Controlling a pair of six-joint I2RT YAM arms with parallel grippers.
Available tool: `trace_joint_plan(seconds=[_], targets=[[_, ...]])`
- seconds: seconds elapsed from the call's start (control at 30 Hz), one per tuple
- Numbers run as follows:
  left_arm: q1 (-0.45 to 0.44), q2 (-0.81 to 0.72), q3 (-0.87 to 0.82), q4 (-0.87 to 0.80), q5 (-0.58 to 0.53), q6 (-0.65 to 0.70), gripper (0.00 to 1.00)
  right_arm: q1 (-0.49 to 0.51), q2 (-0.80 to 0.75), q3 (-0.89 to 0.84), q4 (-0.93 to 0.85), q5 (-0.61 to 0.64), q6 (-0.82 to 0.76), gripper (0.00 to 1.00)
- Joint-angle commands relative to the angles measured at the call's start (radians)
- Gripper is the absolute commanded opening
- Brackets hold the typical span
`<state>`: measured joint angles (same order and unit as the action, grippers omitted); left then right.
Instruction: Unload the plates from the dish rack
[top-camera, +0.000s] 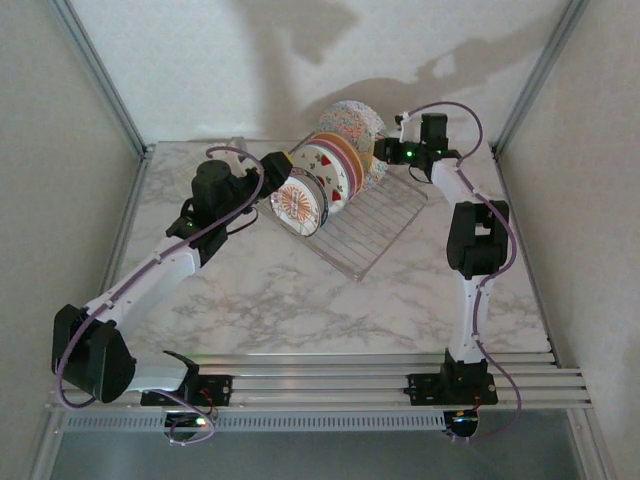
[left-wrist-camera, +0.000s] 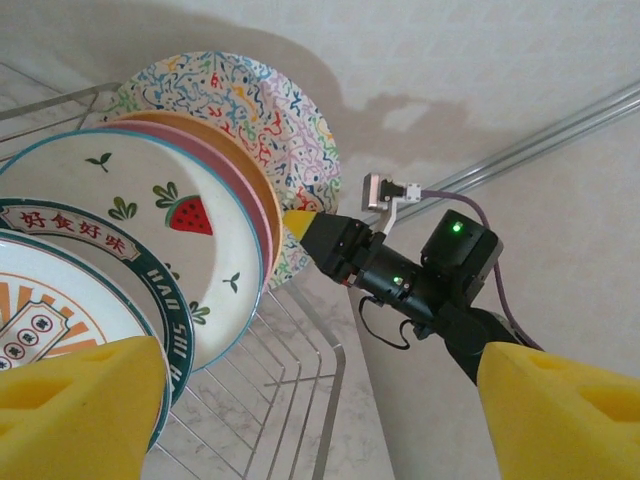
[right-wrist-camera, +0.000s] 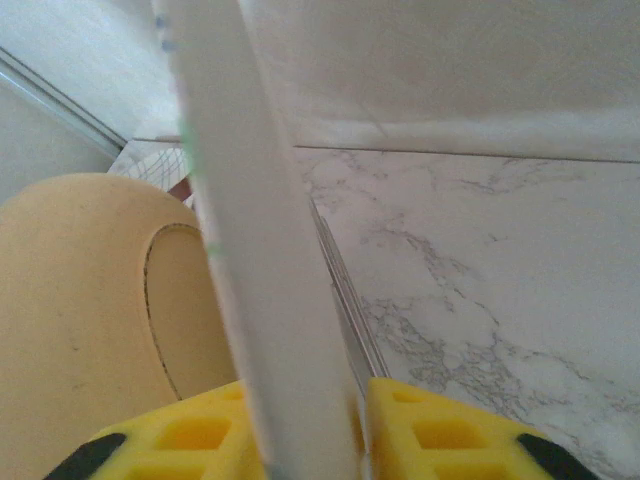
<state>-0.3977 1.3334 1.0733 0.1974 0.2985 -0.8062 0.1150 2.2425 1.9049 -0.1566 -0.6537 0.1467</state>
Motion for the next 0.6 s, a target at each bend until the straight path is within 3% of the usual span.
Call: trace_joint_plan(seconds=[0.0, 0.3, 0.57], targets=[[0.001, 0.006, 0.029, 0.011, -0.001, 0.027, 0.81, 0.019, 0.002, 0.048, -0.037, 0.004, -0.054, 0.24], [0.0, 0.009, 0.019, 0.017, 0.004, 0.025, 0.8, 0.045, -0.074, 0.047, -0.089, 0.087, -0.168, 0.1], [0.0, 0.015, 0.02, 0.024, 0.014, 0.018, 0.8, 0.048, -0.171, 0.028, -0.089, 0.166, -0.205, 0.05]])
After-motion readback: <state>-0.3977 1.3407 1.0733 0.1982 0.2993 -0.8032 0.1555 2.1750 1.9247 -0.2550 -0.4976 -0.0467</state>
